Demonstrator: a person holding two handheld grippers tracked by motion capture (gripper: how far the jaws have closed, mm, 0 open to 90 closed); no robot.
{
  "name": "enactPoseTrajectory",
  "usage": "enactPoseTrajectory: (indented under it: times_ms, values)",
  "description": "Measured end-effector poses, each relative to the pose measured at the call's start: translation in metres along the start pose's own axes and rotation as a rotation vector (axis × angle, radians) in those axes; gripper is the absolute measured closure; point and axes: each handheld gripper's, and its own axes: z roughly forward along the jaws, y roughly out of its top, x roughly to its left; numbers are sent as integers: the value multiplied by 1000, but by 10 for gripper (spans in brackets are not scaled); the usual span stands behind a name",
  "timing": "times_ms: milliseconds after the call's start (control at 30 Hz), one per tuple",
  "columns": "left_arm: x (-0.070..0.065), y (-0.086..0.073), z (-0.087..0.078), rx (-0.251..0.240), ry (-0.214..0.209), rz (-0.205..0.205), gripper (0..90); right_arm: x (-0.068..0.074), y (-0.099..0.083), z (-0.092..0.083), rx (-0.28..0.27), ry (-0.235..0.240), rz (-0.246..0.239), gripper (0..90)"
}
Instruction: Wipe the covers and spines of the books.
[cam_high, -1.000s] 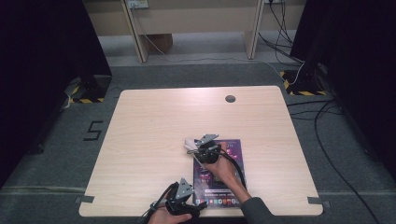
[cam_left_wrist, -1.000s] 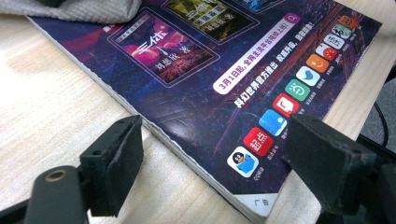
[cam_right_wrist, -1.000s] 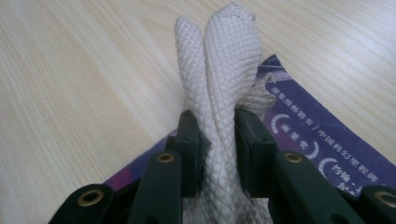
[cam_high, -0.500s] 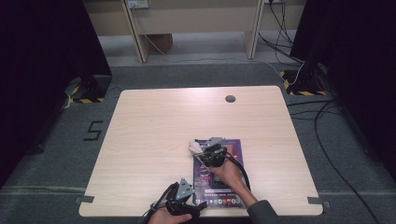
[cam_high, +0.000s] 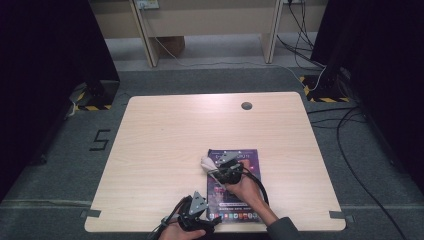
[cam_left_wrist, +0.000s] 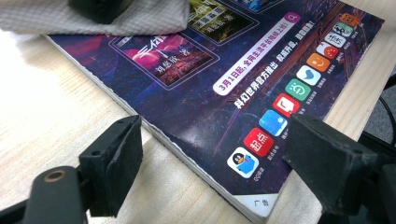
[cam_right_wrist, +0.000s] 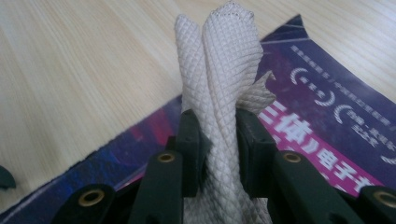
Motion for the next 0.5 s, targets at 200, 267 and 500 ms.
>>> enactPoseTrajectory:
  times_ms: [200,267,500]
  values:
    - [0,0,0,2,3,7,189,-15,-10,-11,9,-38,34,727]
    - [0,0,0,1,-1,5,189,-24,-17,-18,11,-70,48,725]
    - [0,0,0,-1,0,6,190,-52,-38,-41,23,-177,88,722]
